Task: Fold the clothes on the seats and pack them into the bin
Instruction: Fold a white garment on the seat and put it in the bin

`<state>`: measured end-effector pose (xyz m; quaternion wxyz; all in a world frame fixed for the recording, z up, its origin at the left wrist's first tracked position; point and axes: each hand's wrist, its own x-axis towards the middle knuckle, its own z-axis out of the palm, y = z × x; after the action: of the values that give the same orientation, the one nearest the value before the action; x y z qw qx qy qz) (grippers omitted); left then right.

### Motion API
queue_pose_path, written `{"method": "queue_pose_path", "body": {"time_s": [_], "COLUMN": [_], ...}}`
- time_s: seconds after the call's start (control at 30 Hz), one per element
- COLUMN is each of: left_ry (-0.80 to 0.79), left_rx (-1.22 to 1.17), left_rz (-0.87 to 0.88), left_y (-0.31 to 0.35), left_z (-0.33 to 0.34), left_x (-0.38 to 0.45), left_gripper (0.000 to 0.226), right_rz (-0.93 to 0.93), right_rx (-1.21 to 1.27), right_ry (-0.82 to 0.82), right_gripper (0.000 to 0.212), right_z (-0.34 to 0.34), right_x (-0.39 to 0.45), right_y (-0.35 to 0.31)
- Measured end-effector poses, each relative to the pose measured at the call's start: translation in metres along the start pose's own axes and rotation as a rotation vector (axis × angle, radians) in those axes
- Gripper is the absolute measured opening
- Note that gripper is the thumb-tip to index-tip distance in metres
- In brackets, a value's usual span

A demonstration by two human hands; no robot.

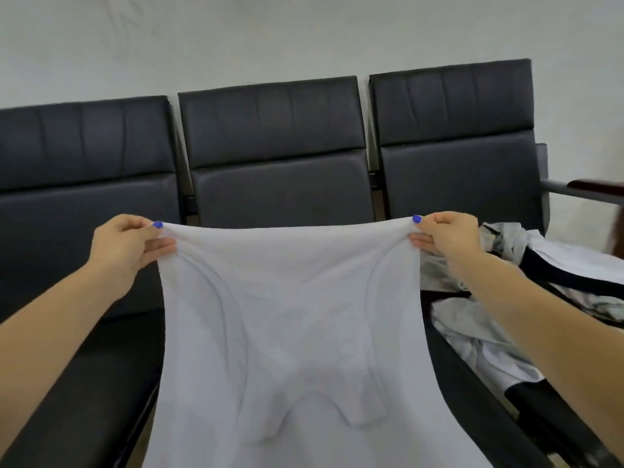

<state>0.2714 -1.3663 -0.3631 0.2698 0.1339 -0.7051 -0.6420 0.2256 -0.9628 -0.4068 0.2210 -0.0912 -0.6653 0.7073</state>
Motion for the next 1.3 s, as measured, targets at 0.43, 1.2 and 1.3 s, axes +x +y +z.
{"method": "queue_pose_path", "body": {"time_s": [0.43, 1.2, 1.3], "left_ry": [-0.086, -0.257, -0.214], "left_rx": [-0.160, 0.441, 0.433], "left_rz": [-0.090, 0.033, -0.031], "left_y": [-0.125, -0.180, -0.183], "left_z": [-0.054, -0.126, -0.133], "left_x": [-0.092, -0.138, -0.141], "left_gripper": [0.020, 0.009, 0.020], "right_rz": [0.317, -0.001, 0.002], "right_rx": [-0.052, -0.877, -1.012], "right_ry": [-0.369, -1.096, -1.177], "right_gripper": [0.012, 0.023, 0.022], "right_z": [-0.057, -0.100, -0.098], "right_x": [-0.102, -0.113, -0.119], "right_y": [0.080, 0.095, 0.093]}}
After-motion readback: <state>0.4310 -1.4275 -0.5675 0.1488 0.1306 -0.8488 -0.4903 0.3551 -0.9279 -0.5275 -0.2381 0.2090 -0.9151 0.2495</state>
